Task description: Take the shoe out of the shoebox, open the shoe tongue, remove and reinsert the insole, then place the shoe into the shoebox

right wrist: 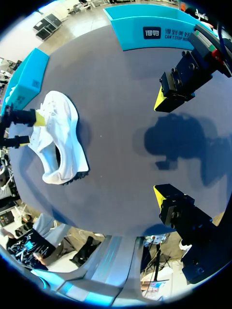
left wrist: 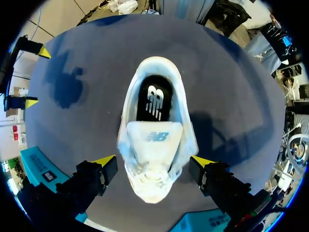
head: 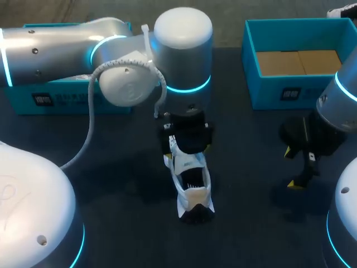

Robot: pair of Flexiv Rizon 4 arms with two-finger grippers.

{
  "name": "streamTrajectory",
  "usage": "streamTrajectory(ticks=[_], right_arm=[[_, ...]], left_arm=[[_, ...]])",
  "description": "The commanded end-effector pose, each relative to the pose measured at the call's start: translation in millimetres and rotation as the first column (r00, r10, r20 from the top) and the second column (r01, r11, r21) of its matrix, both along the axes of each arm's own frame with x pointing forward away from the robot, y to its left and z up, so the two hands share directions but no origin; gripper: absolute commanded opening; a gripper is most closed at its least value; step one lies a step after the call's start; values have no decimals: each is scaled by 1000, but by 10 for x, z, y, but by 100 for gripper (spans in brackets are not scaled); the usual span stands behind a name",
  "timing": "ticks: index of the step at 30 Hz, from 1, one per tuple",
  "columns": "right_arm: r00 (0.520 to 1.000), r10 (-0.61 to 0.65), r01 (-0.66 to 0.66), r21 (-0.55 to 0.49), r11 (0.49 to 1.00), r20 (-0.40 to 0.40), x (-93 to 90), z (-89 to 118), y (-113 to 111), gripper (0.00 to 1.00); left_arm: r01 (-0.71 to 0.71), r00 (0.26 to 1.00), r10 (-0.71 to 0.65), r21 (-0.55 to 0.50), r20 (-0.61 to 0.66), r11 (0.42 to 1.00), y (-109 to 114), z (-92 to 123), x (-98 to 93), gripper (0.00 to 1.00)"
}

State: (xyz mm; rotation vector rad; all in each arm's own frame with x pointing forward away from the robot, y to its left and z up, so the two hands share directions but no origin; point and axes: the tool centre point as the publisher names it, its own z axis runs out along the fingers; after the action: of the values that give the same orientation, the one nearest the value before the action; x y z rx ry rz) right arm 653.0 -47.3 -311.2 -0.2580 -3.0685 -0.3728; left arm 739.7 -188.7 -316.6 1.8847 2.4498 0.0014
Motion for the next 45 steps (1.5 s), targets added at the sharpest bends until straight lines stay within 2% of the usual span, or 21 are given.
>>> streamTrajectory(ticks=[1,7,8,9,12,13,16,23,29,36,39,45], right_arm=[[1000,0,0,0,1000,3,-14,-5,-3,100],[1000,0,0,0,1000,3,-14,-5,-3,100],[1000,0,0,0,1000,3,-14,-5,-3,100],[1000,0,0,0,1000,3,-14,-5,-3,100],[1000,0,0,0,1000,3,-14,-5,-3,100],[1000,0,0,0,1000,3,-14,-5,-3,100],[1000,0,0,0,1000,3,-14,-5,-3,100],[1000,0,0,0,1000,3,-14,-5,-3,100],[1000,0,0,0,1000,3,-14,-5,-3,100],[1000,0,0,0,1000,3,-14,-5,-3,100],[1000,0,0,0,1000,3,-14,-5,-3,100],[1000,0,0,0,1000,3,-14,-5,-3,100]], left_arm=[[-2,1000,2,-15,12,1000,161,267,5,100],[-3,1000,3,-48,-3,999,229,401,81,100],[-3,1000,3,-47,-2,999,239,419,91,97],[-2,1000,2,-47,0,999,243,434,101,86],[21,1000,-22,-63,-19,998,248,457,111,63],[24,999,-25,-64,-23,998,246,461,109,45],[34,999,-37,-71,-35,997,229,444,65,38],[66,995,-71,-63,-70,996,130,217,-88,32],[72,991,-78,-59,-105,996,49,-34,-181,30],[77,987,-85,-58,-139,995,32,-233,-301,31],[78,989,-84,-56,-124,995,45,-221,-309,31],[71,993,-78,-74,-93,995,62,-50,-295,31]])
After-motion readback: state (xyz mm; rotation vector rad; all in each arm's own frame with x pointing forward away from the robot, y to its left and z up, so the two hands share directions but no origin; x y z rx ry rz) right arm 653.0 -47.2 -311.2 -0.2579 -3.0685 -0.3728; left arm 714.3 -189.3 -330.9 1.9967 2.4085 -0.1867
